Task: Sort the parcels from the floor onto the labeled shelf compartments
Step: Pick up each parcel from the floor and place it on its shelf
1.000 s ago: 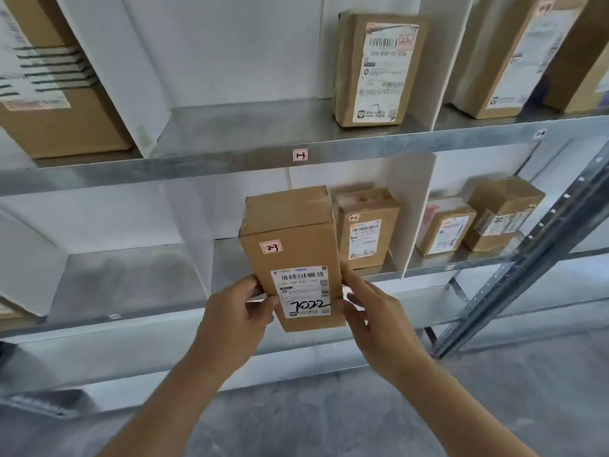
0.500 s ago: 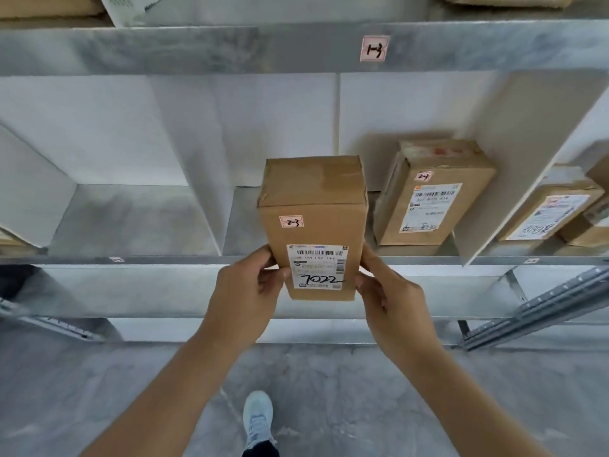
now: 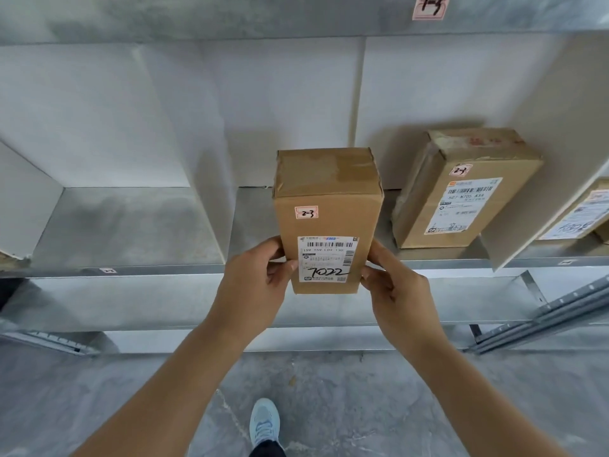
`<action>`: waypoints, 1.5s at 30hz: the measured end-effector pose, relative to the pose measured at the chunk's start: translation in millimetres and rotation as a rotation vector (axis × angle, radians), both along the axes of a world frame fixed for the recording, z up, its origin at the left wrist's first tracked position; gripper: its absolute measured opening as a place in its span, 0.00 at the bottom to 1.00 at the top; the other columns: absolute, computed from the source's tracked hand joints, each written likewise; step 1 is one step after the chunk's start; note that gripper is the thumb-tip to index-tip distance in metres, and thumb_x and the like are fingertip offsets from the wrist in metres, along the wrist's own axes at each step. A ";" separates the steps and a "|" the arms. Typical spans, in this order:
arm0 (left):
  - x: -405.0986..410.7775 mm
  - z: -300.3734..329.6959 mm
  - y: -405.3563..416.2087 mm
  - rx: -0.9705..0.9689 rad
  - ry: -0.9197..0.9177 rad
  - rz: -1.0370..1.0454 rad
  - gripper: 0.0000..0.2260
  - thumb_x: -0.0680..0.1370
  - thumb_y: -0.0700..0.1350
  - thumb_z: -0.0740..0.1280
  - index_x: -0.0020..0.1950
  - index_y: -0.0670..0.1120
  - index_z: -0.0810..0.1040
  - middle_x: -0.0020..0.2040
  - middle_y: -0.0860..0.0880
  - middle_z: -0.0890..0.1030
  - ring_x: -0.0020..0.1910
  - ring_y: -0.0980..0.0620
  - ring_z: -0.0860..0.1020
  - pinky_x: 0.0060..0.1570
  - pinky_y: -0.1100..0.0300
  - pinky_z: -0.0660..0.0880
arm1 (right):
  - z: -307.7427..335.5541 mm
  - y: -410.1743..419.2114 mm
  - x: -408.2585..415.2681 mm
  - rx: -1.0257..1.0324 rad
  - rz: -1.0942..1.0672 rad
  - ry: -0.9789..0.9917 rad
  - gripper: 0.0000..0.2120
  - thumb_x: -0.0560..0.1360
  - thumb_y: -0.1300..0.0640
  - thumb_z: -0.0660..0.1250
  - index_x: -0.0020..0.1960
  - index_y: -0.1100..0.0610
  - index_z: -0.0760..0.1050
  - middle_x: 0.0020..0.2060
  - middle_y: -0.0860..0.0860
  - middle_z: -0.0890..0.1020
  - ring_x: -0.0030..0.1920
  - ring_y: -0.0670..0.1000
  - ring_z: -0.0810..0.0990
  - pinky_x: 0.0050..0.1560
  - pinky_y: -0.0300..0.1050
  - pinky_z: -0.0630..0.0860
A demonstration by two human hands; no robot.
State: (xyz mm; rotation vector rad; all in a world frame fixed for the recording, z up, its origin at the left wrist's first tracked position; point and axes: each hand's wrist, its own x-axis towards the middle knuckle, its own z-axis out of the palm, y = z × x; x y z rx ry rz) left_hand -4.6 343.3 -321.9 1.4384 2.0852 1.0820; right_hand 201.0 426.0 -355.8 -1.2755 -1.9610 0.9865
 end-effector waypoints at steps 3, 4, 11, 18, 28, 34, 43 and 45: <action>-3.9 -0.7 4.3 0.006 -0.012 -0.007 0.10 0.82 0.40 0.70 0.61 0.49 0.84 0.55 0.60 0.85 0.50 0.64 0.83 0.47 0.80 0.72 | -1.0 2.8 -6.1 -0.023 0.002 0.010 0.28 0.85 0.62 0.59 0.78 0.37 0.68 0.61 0.41 0.84 0.62 0.45 0.82 0.66 0.47 0.79; -5.3 -1.0 6.3 0.011 -0.014 -0.012 0.10 0.82 0.39 0.70 0.60 0.49 0.84 0.55 0.61 0.85 0.53 0.63 0.83 0.47 0.80 0.72 | -1.5 4.3 -7.3 -0.025 0.000 0.017 0.27 0.85 0.62 0.59 0.78 0.37 0.68 0.61 0.41 0.84 0.62 0.45 0.82 0.65 0.47 0.79; -13.9 -6.6 25.7 0.031 -0.029 -0.033 0.10 0.82 0.38 0.69 0.60 0.48 0.84 0.56 0.57 0.86 0.53 0.61 0.84 0.51 0.76 0.76 | -5.1 23.9 -14.1 0.007 -0.015 0.015 0.26 0.84 0.64 0.60 0.75 0.39 0.72 0.58 0.37 0.85 0.56 0.43 0.83 0.57 0.41 0.80; -25.0 -4.6 50.0 0.019 -0.022 -0.027 0.09 0.81 0.39 0.69 0.59 0.48 0.85 0.56 0.55 0.87 0.55 0.57 0.85 0.53 0.69 0.78 | -7.0 44.3 -27.1 -0.029 0.010 0.068 0.25 0.84 0.66 0.56 0.73 0.42 0.74 0.60 0.38 0.84 0.61 0.43 0.83 0.61 0.52 0.83; -33.3 -3.1 74.6 0.049 0.019 -0.026 0.10 0.81 0.39 0.70 0.61 0.47 0.85 0.57 0.53 0.87 0.55 0.56 0.85 0.51 0.76 0.75 | -8.2 66.9 -39.6 -0.040 -0.002 0.121 0.25 0.85 0.67 0.55 0.72 0.44 0.74 0.59 0.40 0.85 0.62 0.44 0.83 0.64 0.50 0.81; -38.9 -2.0 84.7 0.034 0.014 -0.029 0.10 0.81 0.39 0.70 0.60 0.48 0.85 0.56 0.53 0.87 0.54 0.57 0.85 0.51 0.74 0.76 | -8.3 74.6 -45.1 -0.066 -0.019 0.125 0.25 0.84 0.67 0.55 0.72 0.43 0.74 0.60 0.39 0.84 0.62 0.44 0.83 0.64 0.55 0.81; -40.5 -1.3 84.3 0.025 0.015 -0.031 0.12 0.81 0.40 0.71 0.64 0.47 0.83 0.59 0.54 0.86 0.57 0.57 0.84 0.55 0.76 0.75 | -7.0 73.1 -48.4 -0.077 -0.049 0.138 0.26 0.85 0.66 0.56 0.75 0.40 0.71 0.61 0.38 0.83 0.64 0.46 0.82 0.64 0.58 0.80; -41.6 -1.1 84.2 0.016 0.029 -0.019 0.11 0.81 0.40 0.71 0.63 0.47 0.83 0.58 0.54 0.86 0.57 0.57 0.84 0.52 0.79 0.73 | -7.6 73.2 -50.0 -0.079 -0.063 0.143 0.27 0.85 0.66 0.56 0.75 0.39 0.70 0.61 0.38 0.84 0.63 0.48 0.82 0.64 0.60 0.80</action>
